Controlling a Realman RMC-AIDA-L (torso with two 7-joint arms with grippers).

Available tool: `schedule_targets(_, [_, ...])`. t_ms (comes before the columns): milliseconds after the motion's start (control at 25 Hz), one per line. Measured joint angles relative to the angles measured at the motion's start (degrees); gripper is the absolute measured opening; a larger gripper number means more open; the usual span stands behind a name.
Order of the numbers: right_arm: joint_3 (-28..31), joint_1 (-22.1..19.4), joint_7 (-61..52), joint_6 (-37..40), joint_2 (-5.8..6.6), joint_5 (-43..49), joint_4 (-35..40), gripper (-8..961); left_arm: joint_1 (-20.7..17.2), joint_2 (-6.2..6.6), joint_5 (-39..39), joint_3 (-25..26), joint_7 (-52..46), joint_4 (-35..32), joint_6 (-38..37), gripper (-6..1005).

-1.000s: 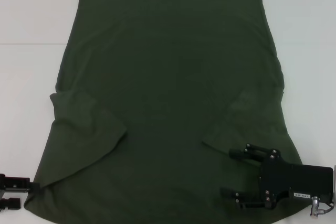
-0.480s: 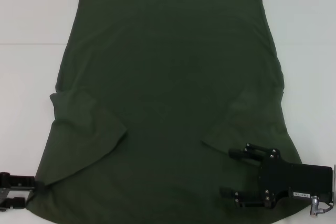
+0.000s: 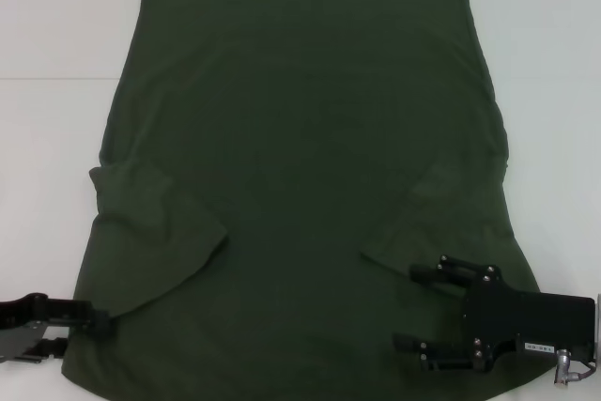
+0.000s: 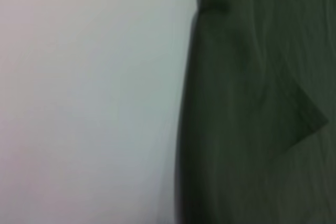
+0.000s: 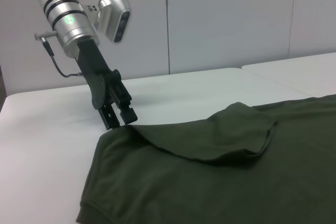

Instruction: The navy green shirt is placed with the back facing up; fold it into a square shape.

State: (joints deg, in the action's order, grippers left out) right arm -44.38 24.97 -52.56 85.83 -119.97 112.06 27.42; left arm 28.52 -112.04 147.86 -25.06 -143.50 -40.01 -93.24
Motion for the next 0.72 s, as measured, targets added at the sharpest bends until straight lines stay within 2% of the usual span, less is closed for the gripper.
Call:
schedule_targets(400, [0.41,-0.01,-0.08,0.08,0.0,-0.21,0.0,920,0.71,-0.43,0.18,-0.22,-0.2,0.24,0.05,752])
schedule_targets(680, [0.53,0.11,-0.69,0.14,0.0,-0.34,0.0,919,0.69,-0.66,-0.43,-0.15,3.81,-0.68,-0.5,748])
schedule_targets(720, [0.53,0.16,-0.85,0.14,0.0,-0.36,0.0,919,0.72,-0.66,-0.55,-0.3,3.87,-0.67,-0.35,706])
